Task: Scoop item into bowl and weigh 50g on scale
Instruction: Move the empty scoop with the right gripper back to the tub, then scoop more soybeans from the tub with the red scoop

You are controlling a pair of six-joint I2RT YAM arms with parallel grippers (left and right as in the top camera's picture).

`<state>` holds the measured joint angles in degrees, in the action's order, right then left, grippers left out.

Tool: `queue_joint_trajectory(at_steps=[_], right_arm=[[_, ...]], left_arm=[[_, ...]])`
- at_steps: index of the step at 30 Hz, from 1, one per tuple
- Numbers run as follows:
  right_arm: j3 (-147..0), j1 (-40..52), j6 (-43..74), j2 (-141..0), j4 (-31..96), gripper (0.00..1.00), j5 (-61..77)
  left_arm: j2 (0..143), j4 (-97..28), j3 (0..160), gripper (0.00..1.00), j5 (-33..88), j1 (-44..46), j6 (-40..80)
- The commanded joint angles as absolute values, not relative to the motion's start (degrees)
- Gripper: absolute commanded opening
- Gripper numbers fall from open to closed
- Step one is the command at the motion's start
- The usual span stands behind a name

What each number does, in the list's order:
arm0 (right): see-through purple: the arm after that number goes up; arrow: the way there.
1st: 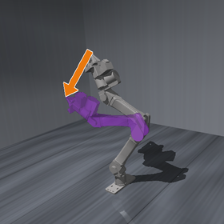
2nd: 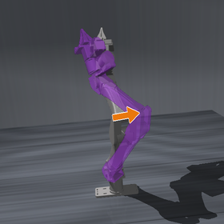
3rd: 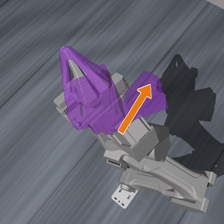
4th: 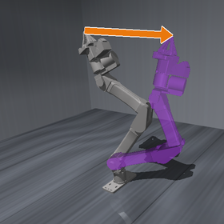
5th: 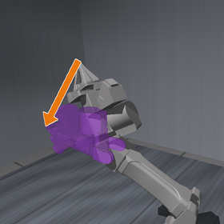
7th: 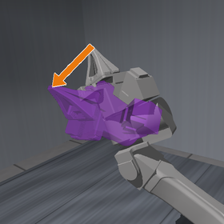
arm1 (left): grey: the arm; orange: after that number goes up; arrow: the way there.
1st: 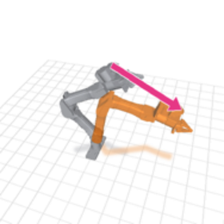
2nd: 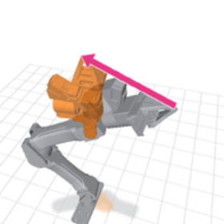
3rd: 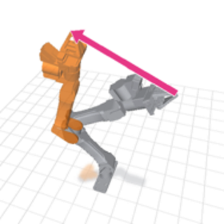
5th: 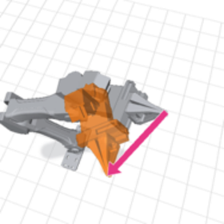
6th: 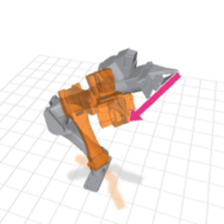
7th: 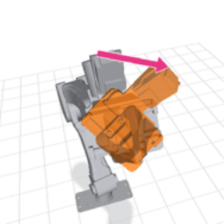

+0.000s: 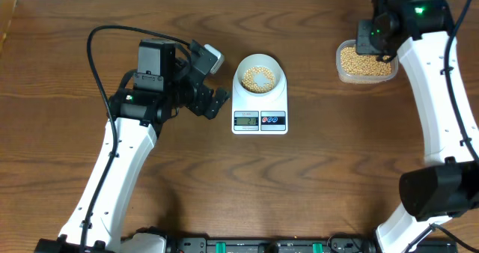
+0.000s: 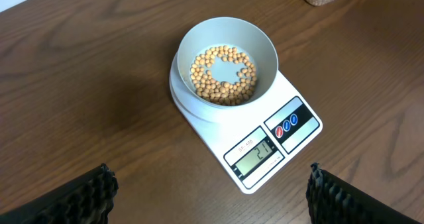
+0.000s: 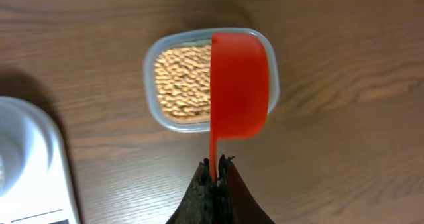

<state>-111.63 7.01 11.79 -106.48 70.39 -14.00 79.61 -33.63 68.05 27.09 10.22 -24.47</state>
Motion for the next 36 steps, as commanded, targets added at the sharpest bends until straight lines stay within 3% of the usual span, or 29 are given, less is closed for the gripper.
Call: queue_joint_trajectory(at_steps=[1,22,36], right_arm=[[-108.8,5.7,12.9,-107.3,70.1,0.02,-15.1],[-86.7,3.3,16.3,-108.8,47.1,0.02,-20.6],[-85.1,2.9,15.9,-108.8,44.6,0.01,-14.2]], left_arm=[[79.5,-33.6,67.8,0.94,27.9,10.1,-25.5],[79.5,-33.6,67.8,0.94,27.9,10.1,-25.5],[79.5,-33.6,67.8,0.94,27.9,10.1,-25.5]])
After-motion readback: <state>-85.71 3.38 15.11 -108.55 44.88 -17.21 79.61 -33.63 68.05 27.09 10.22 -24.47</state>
